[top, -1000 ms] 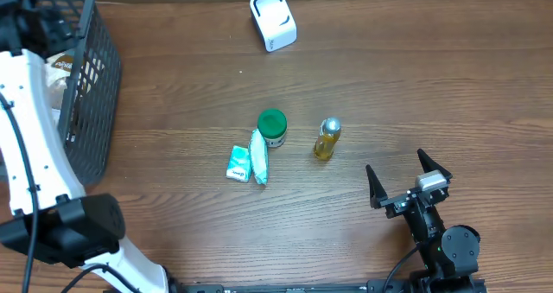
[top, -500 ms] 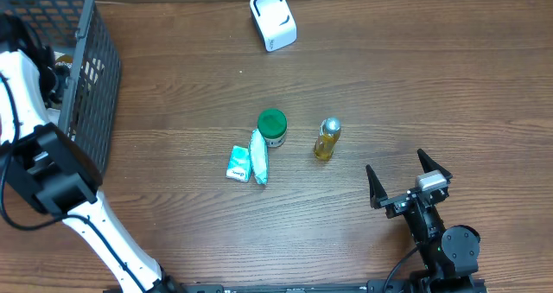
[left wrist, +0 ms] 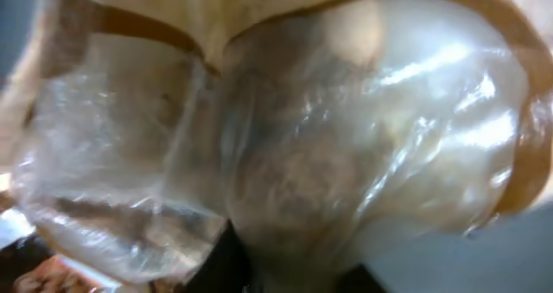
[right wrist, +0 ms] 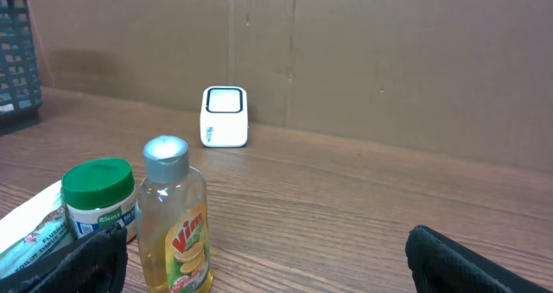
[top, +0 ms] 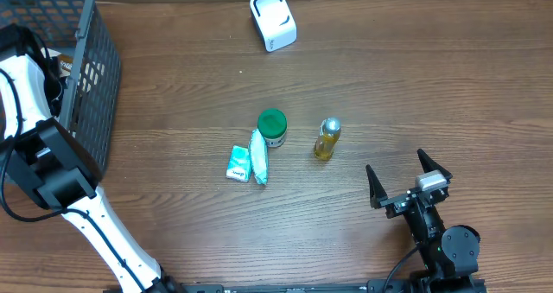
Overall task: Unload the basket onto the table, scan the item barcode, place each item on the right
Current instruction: 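Reach into the basket and grasp the Pantree snack bag with left gripper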
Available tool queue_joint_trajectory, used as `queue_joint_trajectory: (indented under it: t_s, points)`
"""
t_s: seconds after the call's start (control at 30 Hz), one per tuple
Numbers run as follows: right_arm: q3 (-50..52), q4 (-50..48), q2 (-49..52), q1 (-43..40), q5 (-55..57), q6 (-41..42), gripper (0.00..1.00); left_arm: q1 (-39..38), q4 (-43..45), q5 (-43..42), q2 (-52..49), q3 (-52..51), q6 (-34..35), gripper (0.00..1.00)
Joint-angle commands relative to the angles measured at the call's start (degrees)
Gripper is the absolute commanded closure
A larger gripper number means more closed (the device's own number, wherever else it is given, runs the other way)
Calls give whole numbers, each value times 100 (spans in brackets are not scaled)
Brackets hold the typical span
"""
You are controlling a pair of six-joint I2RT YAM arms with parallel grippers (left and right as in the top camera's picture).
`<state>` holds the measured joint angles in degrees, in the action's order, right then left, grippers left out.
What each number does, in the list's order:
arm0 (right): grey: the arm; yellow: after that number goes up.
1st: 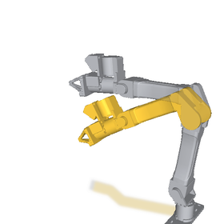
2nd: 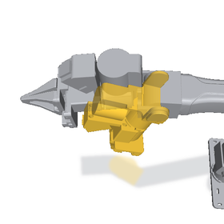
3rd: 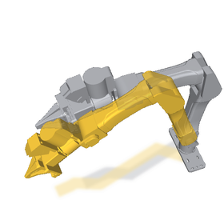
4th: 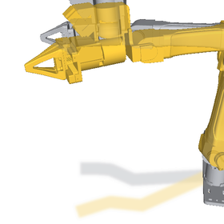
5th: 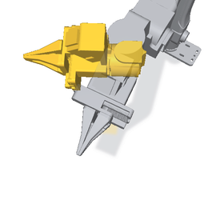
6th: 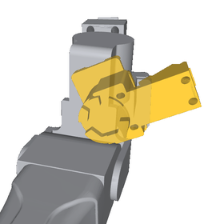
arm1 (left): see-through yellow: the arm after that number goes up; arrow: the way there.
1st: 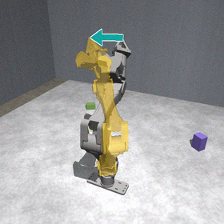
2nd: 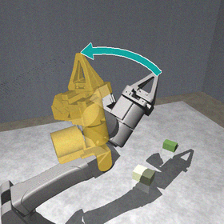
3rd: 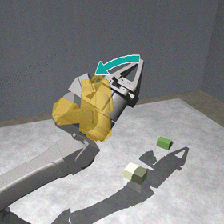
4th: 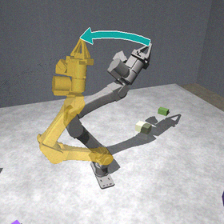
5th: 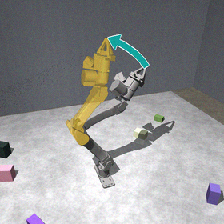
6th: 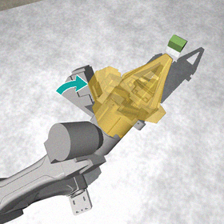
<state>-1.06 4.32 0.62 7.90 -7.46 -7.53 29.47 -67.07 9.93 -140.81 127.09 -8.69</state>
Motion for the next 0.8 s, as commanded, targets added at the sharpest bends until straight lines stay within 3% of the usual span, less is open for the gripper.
queue_joint_trajectory:
  t_s: [0.0, 0.23, 0.47, 0.77]
  points:
    - [61, -17, -44, -20, -13, -2, 0, 44, -214, -367, -498, -87, 424, 96]
    - [61, -15, -46, -20, -13, -4, 0, 55, -573, -686, 334, 850, 1427, 96]
    - [61, -15, -44, -20, -13, -2, 0, 57, -706, -761, 1858, 1646, 2498, 96]
    - [61, -15, -44, -20, -13, -2, 0, -85, -1366, -2914, 3727, 1718, 2533, 96]
